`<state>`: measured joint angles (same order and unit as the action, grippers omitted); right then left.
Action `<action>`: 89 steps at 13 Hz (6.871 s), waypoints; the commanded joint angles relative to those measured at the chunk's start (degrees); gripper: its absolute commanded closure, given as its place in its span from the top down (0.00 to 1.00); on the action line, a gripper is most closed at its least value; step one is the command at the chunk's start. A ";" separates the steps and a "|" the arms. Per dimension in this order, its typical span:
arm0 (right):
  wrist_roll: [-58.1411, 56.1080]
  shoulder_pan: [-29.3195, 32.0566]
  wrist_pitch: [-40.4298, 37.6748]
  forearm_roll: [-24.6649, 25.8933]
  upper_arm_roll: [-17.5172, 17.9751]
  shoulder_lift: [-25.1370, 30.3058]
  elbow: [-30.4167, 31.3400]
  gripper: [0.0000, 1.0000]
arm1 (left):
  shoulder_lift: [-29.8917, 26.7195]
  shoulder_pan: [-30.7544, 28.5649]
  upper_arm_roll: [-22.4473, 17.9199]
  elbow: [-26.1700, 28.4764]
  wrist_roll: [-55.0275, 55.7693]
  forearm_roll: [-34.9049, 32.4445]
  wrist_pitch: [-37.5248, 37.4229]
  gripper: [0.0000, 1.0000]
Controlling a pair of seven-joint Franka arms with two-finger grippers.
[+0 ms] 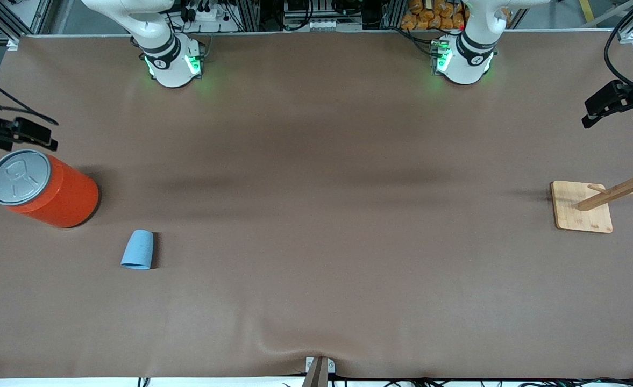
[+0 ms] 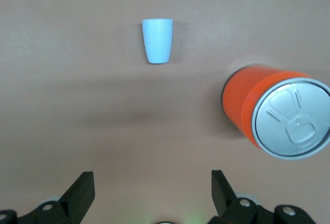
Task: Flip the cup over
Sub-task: 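Reach the right gripper toward the light blue cup lying on its side, then close the right gripper around the blue cup's body, then lift the blue cup and carry it to the table center, then lower the blue cup onto its side and open the right gripper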
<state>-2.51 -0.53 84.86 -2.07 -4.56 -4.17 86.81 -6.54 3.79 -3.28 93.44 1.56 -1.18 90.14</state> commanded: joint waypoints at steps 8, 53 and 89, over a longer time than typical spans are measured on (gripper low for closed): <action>-0.48 -2.72 2.68 -0.47 -0.28 -10.84 0.54 1.00 | -0.05 0.07 0.20 -0.89 0.29 -0.31 -1.02 1.00; -11.55 -51.93 52.06 19.64 2.18 -32.36 2.95 0.42 | 3.11 -0.54 0.11 -0.45 -0.06 3.47 -3.13 1.00; 1.63 -56.87 38.64 18.78 1.92 -35.30 -6.13 1.00 | 14.28 -0.54 0.03 -0.71 0.37 17.87 -3.13 1.00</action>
<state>-1.35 -57.99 126.15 19.16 -2.56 -42.49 80.03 7.40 3.42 -3.32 93.51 1.56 14.56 87.67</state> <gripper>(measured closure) 0.000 0.000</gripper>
